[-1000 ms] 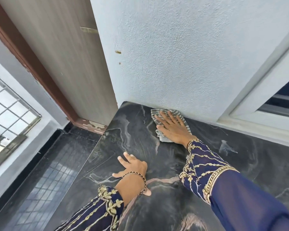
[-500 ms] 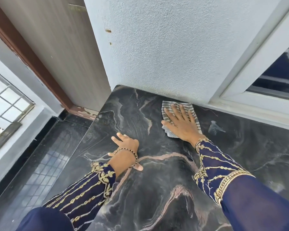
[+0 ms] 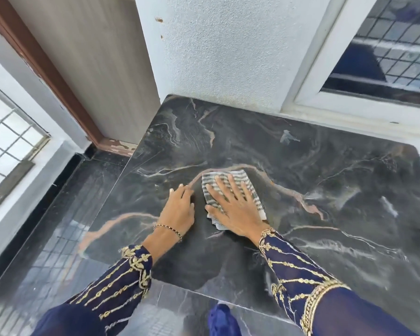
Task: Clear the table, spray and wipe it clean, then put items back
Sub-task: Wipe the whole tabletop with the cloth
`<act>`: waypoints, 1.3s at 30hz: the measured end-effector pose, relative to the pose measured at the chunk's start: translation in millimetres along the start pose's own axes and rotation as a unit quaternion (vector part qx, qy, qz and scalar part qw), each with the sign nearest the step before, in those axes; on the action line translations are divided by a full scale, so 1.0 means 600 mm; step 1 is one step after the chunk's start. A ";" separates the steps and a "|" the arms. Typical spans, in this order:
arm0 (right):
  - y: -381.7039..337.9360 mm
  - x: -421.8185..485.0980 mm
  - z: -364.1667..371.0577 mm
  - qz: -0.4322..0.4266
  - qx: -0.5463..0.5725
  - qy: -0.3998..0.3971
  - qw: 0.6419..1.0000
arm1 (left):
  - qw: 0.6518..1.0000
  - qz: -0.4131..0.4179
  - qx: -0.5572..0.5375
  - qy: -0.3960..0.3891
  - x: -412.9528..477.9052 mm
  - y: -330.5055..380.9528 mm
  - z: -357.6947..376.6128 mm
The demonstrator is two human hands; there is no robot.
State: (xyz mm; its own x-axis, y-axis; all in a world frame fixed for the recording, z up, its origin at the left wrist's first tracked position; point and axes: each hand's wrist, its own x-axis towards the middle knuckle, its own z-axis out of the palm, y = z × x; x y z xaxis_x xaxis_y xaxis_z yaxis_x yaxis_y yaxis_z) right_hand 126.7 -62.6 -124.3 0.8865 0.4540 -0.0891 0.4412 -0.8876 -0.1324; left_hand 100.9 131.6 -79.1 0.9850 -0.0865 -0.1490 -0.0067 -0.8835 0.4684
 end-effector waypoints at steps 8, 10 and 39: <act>-0.129 -0.192 0.031 -0.081 0.015 -0.031 0.996 | 0.999 -0.008 -0.027 0.044 -0.148 -0.015 -0.015; -0.138 -0.233 0.031 -0.099 0.007 -0.032 0.995 | 0.999 -0.013 -0.024 0.040 -0.166 -0.007 -0.014; 0.223 -0.041 -0.032 -0.113 0.009 -0.044 0.993 | 0.995 0.048 0.024 -0.081 0.080 0.175 0.059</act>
State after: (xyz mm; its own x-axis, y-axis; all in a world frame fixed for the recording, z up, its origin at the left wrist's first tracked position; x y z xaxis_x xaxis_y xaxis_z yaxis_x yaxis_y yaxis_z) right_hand 166.3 -193.8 -121.0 0.7498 0.6464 -0.1416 0.6235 -0.7618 -0.1757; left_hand 141.3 18.3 -67.7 0.9390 -0.2418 -0.2448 -0.1123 -0.8879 0.4461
